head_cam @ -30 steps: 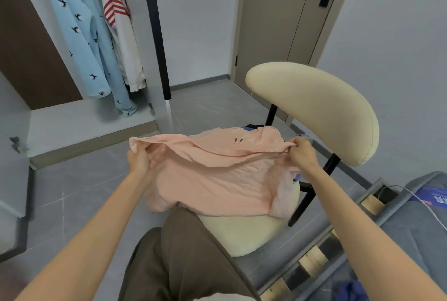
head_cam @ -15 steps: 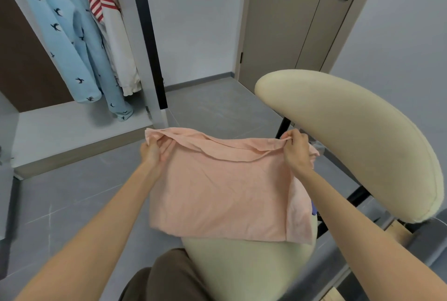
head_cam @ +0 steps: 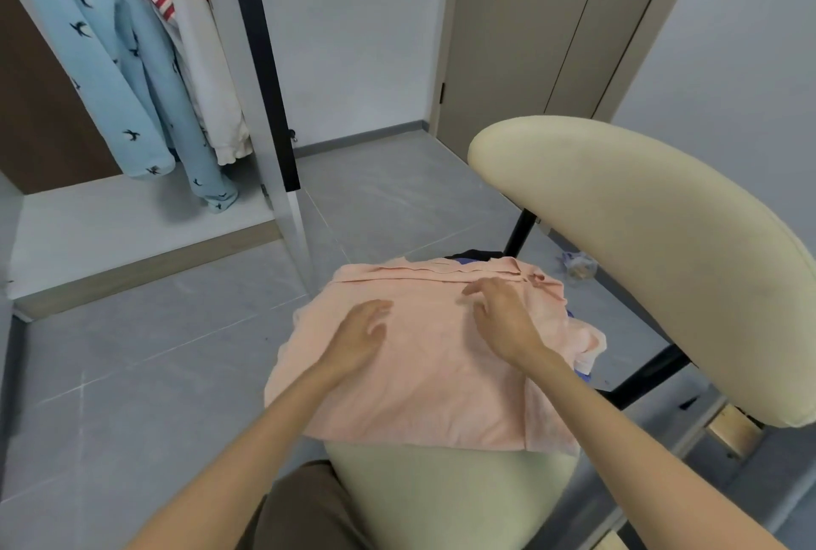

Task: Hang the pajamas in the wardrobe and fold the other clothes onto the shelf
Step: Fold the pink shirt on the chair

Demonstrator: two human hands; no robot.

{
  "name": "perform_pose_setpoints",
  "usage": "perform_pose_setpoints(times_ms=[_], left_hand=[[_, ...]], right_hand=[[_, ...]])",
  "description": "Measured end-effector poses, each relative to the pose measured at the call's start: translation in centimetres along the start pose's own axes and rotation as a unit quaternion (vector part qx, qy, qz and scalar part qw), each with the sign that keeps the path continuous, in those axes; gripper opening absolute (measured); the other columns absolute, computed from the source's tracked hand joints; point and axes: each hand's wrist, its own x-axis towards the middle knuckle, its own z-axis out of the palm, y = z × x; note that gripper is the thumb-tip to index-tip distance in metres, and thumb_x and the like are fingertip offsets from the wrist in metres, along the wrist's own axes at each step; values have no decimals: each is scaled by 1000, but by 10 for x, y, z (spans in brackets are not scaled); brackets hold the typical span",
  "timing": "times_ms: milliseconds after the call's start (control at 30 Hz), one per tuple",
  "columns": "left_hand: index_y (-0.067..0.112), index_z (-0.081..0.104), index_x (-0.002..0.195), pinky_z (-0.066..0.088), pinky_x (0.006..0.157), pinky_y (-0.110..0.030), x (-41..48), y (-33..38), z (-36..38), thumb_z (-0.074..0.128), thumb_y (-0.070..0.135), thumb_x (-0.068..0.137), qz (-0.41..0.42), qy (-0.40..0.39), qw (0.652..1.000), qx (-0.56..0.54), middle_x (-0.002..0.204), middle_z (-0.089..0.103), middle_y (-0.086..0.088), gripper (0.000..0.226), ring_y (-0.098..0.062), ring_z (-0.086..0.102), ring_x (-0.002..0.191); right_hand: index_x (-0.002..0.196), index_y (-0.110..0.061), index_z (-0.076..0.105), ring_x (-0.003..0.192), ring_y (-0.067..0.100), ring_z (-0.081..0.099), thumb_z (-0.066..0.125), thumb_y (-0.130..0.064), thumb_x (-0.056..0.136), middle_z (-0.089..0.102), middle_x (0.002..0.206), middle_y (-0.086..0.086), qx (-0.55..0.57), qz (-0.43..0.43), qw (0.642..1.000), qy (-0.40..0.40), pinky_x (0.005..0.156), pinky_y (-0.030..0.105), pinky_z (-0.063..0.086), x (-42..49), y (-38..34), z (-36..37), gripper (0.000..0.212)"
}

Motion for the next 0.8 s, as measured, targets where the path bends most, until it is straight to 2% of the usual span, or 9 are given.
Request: perform_pose_setpoints(times_ms=[67, 100, 200, 333, 433, 533, 600, 700, 800], left_hand=[[21, 30, 147, 10, 116, -39, -2, -7, 18, 44, 17, 98, -31, -66, 991, 115, 157, 15, -3, 51, -29, 9, 145], [31, 21, 149, 4, 115, -49, -3, -12, 25, 42, 26, 99, -60, -93, 979, 168, 159, 1, 2, 55, -32, -5, 145], [42, 0, 149, -1, 111, -60, -7, -30, 37, 40, 36, 98, -104, -139, 954, 244, 156, -23, 3, 64, -39, -23, 140], [39, -10, 148, 1, 111, -62, -10, -44, 49, 37, 37, 100, -87, -143, 931, 325, 156, -25, 1, 68, -43, -24, 139], [37, -11, 148, 4, 111, -62, -7, -44, 51, 36, 39, 100, -85, -140, 921, 355, 156, -22, 1, 67, -44, -21, 139], [37, -10, 149, 4, 111, -62, -6, -44, 48, 37, 41, 99, -76, -142, 921, 354, 157, -22, 2, 68, -43, -20, 140], [38, -9, 149, 4, 111, -62, -7, -44, 47, 37, 42, 99, -70, -143, 920, 357, 157, -22, 2, 68, -43, -19, 140], [38, -9, 149, 5, 111, -62, -7, -44, 46, 38, 42, 99, -68, -142, 920, 360, 157, -21, 2, 69, -44, -19, 140], [36, -10, 149, 6, 111, -62, -9, -42, 48, 38, 41, 99, -70, -144, 919, 360, 157, -22, 1, 69, -44, -18, 140]], right_hand=[[132, -13, 51, 133, 26, 35, 44, -8, 95, 45, 141, 6, -67, -19, 992, -108, 111, 32, 24, -3, -1, 13, 38], [138, -17, 45, 138, 23, 29, 41, -13, 97, 39, 147, 2, -92, -19, 984, -153, 114, 38, 21, -3, -1, 18, 41], [148, -23, 30, 146, 22, 13, 32, -18, 102, 20, 158, -2, -110, -6, 972, -210, 117, 48, 9, 5, -3, 29, 46], [150, -32, 22, 148, 21, 4, 24, -25, 104, 8, 161, -4, -128, 5, 965, -230, 116, 52, 3, 32, 0, 43, 47], [149, -45, 13, 147, 28, -9, 19, -37, 104, -2, 161, -11, -150, 32, 956, -249, 110, 63, -5, 53, 8, 53, 46], [145, -53, -7, 139, 48, -24, 20, -53, 99, -21, 158, -11, -118, 150, 961, -202, 103, 73, -5, 68, 18, 60, 54], [146, -49, -12, 138, 52, -21, 22, -58, 97, -22, 158, -3, -105, 233, 950, -181, 105, 72, -3, 77, 26, 60, 60], [151, -39, -3, 145, 41, -11, 22, -56, 98, -13, 160, 3, -113, 218, 938, -243, 112, 65, -2, 85, 34, 52, 61], [151, -27, 22, 147, 30, 6, 37, -38, 99, 10, 161, 3, -96, 151, 965, -190, 117, 51, 14, 74, 39, 37, 54]])
